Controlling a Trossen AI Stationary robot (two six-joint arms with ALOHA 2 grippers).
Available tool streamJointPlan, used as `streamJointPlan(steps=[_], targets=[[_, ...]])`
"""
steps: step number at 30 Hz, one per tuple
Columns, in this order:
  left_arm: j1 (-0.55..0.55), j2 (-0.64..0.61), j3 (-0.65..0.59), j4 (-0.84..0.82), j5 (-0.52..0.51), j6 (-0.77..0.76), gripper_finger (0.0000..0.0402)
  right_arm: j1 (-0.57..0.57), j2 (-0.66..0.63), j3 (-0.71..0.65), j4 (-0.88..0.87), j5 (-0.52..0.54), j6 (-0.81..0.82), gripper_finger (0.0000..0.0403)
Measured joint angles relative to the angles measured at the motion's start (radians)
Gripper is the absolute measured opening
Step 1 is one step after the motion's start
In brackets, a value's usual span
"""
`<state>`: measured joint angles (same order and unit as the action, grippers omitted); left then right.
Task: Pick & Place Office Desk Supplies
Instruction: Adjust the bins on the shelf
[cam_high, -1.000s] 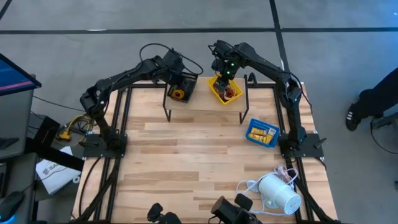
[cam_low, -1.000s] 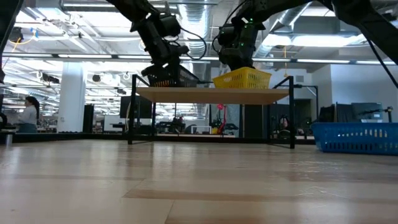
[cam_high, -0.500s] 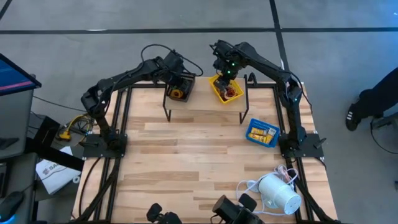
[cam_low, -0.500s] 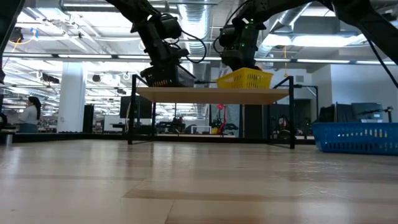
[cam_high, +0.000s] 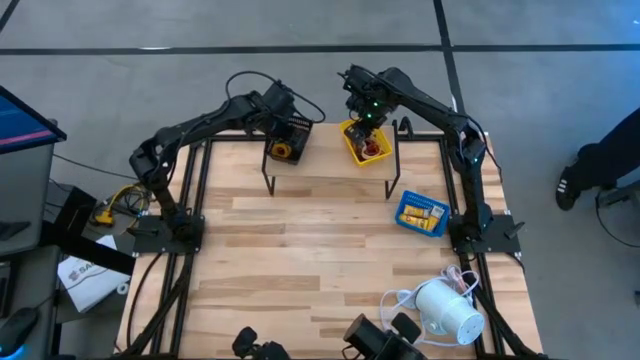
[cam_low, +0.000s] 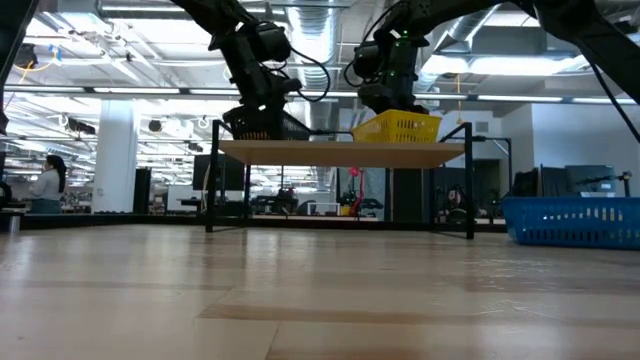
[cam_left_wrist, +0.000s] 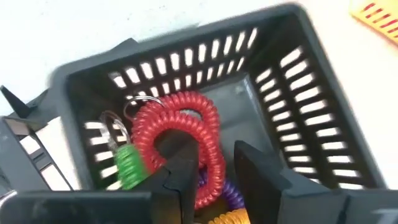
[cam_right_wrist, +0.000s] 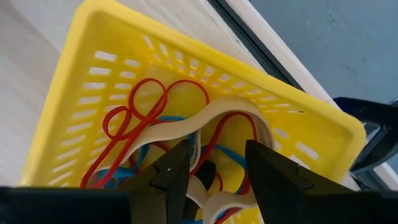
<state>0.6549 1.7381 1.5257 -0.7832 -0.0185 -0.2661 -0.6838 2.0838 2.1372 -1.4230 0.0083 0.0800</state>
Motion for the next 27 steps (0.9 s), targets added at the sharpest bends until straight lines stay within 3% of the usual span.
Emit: streamJointPlan(steps=[27], targets=[[0.020,-0.034,0.000,-0.003,-0.065,0.052,0.0097,-0.012,-0.001,0.000,-0.066,0.087,0.097,0.0152]])
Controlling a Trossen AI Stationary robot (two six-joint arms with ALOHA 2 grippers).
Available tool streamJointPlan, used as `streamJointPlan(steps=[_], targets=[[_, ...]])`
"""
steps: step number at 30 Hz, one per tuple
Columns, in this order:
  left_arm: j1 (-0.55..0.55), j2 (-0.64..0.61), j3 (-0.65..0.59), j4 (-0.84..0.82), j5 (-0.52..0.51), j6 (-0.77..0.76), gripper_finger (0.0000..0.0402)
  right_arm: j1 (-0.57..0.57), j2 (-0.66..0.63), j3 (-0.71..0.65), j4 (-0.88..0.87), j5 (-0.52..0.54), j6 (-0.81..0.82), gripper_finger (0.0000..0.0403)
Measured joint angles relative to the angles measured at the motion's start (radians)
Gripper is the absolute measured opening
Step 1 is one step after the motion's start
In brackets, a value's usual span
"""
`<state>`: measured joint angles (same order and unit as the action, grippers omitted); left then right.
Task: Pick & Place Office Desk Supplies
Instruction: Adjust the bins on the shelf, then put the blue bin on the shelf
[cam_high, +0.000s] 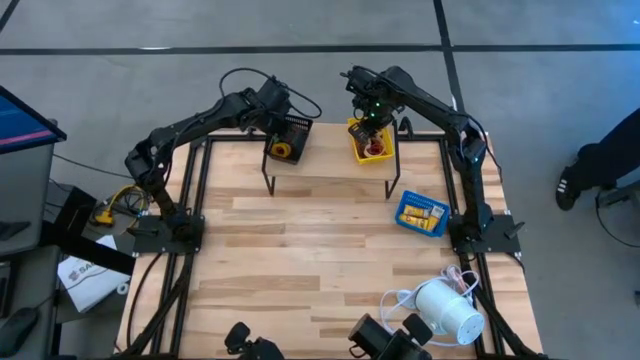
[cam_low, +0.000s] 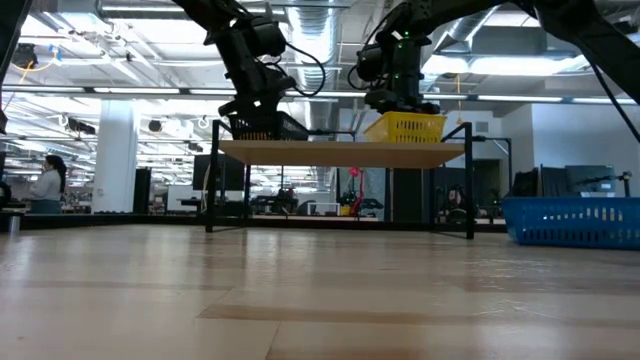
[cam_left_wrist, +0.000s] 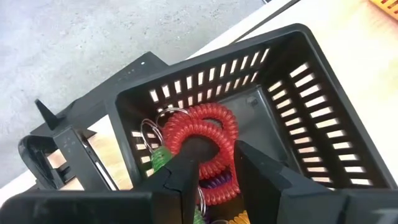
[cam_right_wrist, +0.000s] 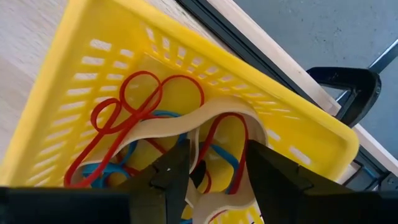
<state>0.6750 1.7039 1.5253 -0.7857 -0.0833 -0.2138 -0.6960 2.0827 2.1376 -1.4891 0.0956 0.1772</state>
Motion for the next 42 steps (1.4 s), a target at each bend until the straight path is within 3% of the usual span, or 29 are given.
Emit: streamJointPlan(steps=[7,34,42], targets=[[0.002,0.000,0.000,0.000,-0.043,0.007,0.0097,-0.001,-0.002,0.000,-0.012,0.016,0.008,0.0152],[0.032,-0.056,0.000,0.055,-0.038,0.055,0.0098,-0.019,-0.054,0.001,-0.025,0.036,0.034,0.0179],[0.032,-0.084,0.001,0.060,-0.021,0.079,0.0150,-0.025,-0.069,0.001,-0.064,0.029,0.034,0.0214]])
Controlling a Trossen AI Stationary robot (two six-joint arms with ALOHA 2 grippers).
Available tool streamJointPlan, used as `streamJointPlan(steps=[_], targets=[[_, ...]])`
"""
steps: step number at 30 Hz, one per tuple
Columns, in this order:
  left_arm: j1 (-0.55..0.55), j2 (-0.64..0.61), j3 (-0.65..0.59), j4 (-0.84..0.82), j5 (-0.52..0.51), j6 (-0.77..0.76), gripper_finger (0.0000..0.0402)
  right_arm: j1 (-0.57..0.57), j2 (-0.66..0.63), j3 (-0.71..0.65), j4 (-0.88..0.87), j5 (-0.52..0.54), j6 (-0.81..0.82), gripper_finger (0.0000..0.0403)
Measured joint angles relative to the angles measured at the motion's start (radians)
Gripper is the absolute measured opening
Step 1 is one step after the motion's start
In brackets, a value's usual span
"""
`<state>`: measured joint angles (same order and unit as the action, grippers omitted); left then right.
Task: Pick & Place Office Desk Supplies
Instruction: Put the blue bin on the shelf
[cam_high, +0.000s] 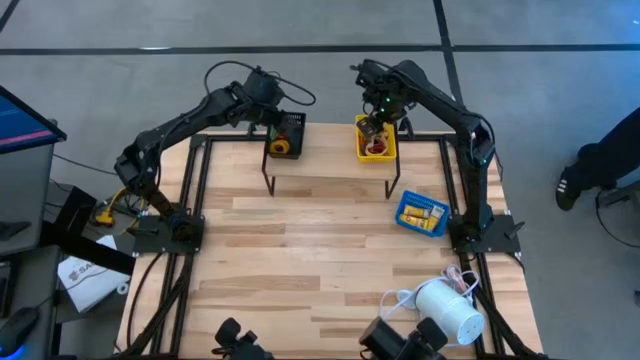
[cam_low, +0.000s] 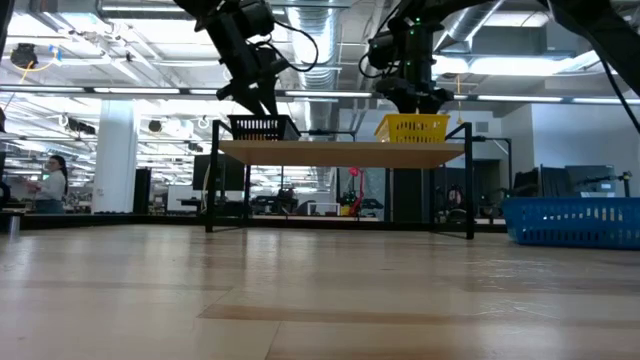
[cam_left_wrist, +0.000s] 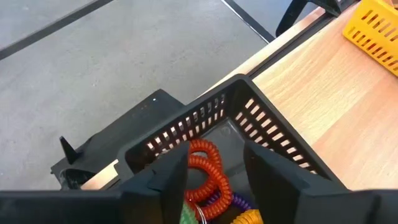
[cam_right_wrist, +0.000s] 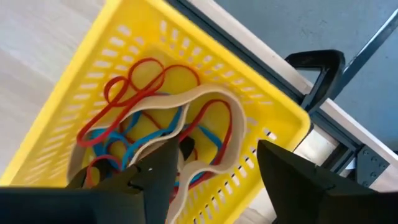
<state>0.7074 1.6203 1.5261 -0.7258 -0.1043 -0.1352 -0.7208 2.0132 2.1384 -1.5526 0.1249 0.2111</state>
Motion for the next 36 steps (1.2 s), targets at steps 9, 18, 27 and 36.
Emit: streamJointPlan(steps=[9,18,27,36], targets=[[-0.013,-0.034,0.000,0.022,0.000,0.002,0.0191,0.031,-0.029,0.031,-0.003,-0.003,0.000,0.0235],[-0.017,-0.149,0.000,0.040,0.050,0.003,0.0184,0.079,-0.115,0.068,0.019,-0.001,0.000,0.0235],[-0.153,-0.242,0.000,0.079,0.121,-0.053,0.0182,0.150,-0.219,0.068,0.010,-0.001,0.028,0.0234],[-0.238,-0.326,0.000,0.067,0.121,0.006,0.0182,0.279,-0.348,0.066,-0.016,-0.003,0.160,0.0234]])
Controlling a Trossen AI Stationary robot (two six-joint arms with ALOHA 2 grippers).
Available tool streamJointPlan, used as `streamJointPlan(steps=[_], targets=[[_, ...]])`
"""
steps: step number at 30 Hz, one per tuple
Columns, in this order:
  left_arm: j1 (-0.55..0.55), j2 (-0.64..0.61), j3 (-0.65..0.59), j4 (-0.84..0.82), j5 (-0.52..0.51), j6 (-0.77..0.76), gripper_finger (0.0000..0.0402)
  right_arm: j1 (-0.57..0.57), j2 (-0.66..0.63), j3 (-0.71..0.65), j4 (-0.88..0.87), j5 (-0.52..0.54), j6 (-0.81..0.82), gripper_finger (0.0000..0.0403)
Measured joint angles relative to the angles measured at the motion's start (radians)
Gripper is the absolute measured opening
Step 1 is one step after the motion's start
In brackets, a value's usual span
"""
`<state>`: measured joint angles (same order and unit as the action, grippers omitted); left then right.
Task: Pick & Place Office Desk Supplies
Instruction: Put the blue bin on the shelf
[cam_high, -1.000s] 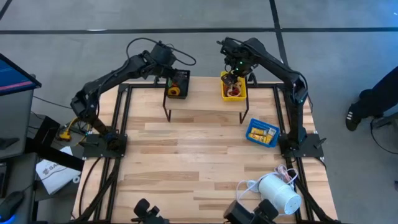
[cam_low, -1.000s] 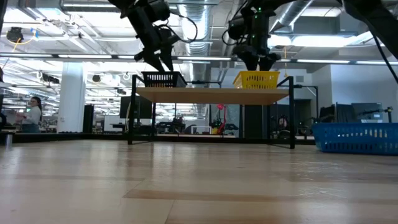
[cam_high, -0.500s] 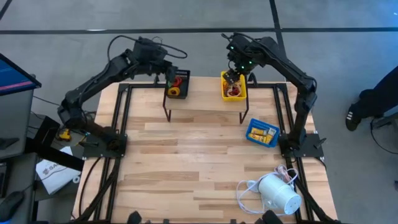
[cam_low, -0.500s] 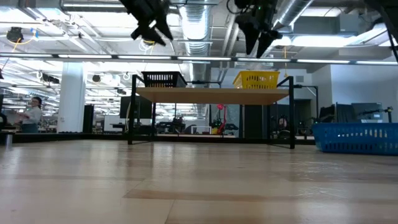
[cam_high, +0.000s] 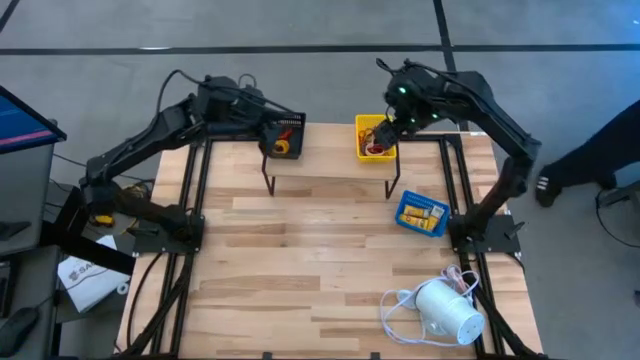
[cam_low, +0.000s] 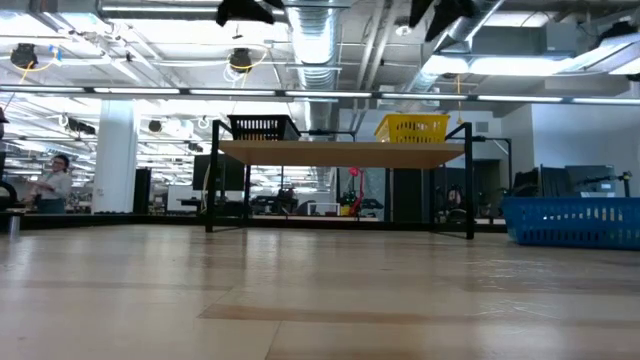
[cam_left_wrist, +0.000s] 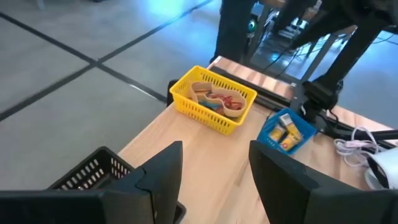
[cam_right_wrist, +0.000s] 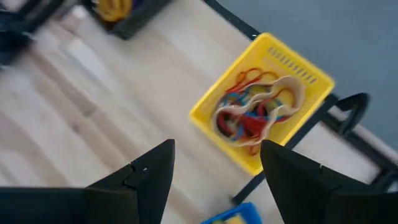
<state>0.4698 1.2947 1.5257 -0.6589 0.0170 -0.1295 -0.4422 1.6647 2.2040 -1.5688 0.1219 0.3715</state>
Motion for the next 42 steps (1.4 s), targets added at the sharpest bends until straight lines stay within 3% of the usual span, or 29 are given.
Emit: streamJointPlan(steps=[11,19,26,36,42], targets=[[0.000,-0.122,-0.048,-0.086,-0.001,0.066,0.0182,0.267,-0.059,-0.062,-0.002,0.025,0.298,0.0234],[0.000,-0.245,-0.181,-0.082,0.045,0.065,0.0182,0.474,-0.057,-0.239,-0.003,0.059,0.470,0.0234],[0.000,-0.331,-0.251,-0.077,0.047,0.048,0.0182,0.560,-0.067,-0.392,-0.003,0.031,0.594,0.0234],[0.000,-0.365,-0.317,-0.069,0.051,0.014,0.0182,0.593,-0.157,-0.768,-0.006,-0.131,0.555,0.0234],[0.000,-0.365,-0.356,-0.007,0.069,0.009,0.0182,0.575,-0.213,-0.908,0.008,-0.141,0.443,0.0234]])
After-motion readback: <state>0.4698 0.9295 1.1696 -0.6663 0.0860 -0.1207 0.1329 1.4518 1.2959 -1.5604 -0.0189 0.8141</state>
